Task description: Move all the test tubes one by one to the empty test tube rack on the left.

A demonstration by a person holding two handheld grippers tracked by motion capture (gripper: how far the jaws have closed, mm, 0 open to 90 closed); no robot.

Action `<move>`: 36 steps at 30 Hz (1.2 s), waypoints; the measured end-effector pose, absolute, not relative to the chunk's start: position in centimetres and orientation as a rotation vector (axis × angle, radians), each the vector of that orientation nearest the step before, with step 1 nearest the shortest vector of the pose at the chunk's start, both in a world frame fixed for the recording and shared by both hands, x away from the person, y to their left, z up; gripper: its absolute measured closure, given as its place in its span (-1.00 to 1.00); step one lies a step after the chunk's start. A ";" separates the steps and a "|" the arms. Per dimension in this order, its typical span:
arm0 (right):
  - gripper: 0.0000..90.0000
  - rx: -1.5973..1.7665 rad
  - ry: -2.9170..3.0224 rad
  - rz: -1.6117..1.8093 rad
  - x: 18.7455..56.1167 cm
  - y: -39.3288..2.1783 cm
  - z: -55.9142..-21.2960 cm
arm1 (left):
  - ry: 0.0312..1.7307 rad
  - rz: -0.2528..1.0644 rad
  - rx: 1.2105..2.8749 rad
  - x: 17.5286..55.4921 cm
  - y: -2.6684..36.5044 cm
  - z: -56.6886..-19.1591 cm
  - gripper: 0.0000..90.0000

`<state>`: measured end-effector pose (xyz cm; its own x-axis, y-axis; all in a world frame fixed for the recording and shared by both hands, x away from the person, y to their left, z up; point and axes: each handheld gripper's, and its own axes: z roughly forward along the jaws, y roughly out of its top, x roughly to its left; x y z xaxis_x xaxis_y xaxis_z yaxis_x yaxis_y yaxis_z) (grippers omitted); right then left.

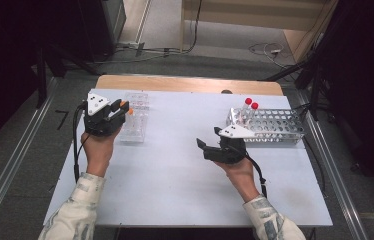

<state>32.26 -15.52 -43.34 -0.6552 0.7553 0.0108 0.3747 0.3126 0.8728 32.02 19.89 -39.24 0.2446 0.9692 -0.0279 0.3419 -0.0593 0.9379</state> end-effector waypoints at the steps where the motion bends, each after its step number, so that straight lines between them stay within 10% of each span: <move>1: -0.48 1.005 2.182 1.288 32.3 -15.6 -43.4 | 1.261 0.846 1.583 32.1 19.8 -39.5 0.57; 19: -0.48 1.017 2.177 1.280 32.3 -15.7 -43.4 | 1.314 0.835 1.603 32.1 19.5 -41.9 0.47; 36: -0.48 1.136 2.021 1.243 33.3 -20.5 -42.5 | 1.324 0.765 1.532 30.9 19.0 -40.5 -0.42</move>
<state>33.35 -20.54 -42.47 -0.5230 0.8523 0.0058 0.3896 0.2330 0.8910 30.86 18.98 -40.49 0.2218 0.9681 -0.1164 0.3823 0.0235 0.9237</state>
